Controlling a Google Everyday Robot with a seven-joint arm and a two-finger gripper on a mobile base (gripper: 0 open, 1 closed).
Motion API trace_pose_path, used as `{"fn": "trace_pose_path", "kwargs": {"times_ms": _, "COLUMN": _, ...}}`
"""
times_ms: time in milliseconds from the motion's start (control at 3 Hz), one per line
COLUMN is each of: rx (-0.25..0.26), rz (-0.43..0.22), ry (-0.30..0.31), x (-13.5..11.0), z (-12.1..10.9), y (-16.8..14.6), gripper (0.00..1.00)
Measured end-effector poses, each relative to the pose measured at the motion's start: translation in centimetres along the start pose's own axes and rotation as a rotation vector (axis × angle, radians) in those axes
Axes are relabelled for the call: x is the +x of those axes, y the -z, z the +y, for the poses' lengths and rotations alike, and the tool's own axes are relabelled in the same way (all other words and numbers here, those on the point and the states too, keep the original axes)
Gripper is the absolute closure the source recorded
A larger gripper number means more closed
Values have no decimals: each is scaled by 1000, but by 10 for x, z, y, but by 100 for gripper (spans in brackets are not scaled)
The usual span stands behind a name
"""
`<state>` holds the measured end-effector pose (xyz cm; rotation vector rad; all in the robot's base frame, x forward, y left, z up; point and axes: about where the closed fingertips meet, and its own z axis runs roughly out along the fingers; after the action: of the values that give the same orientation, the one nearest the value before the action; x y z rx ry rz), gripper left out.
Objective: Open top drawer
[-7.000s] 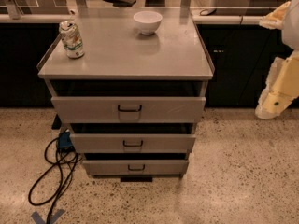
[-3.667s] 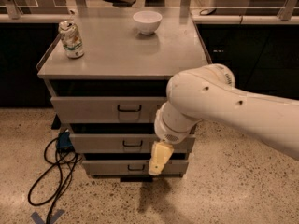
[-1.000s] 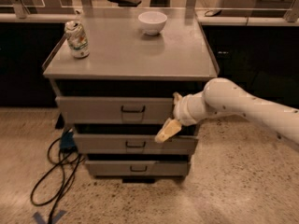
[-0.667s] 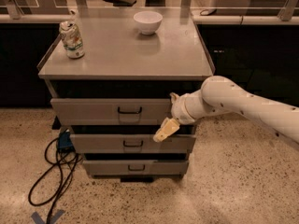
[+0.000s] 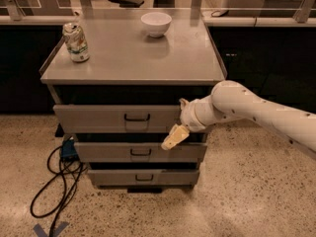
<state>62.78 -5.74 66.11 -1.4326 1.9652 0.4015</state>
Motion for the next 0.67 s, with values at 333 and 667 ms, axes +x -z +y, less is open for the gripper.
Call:
{"fn": "trace_pose_path", "kwargs": {"times_ms": 333, "rx": 2, "rz": -1, "ry": -1, "x": -1, "z": -1, "y": -6, "gripper": 0}}
{"fn": "trace_pose_path", "kwargs": {"times_ms": 667, "rx": 2, "rz": -1, "ry": -1, "x": -3, "z": -2, "y": -4, "gripper": 0}}
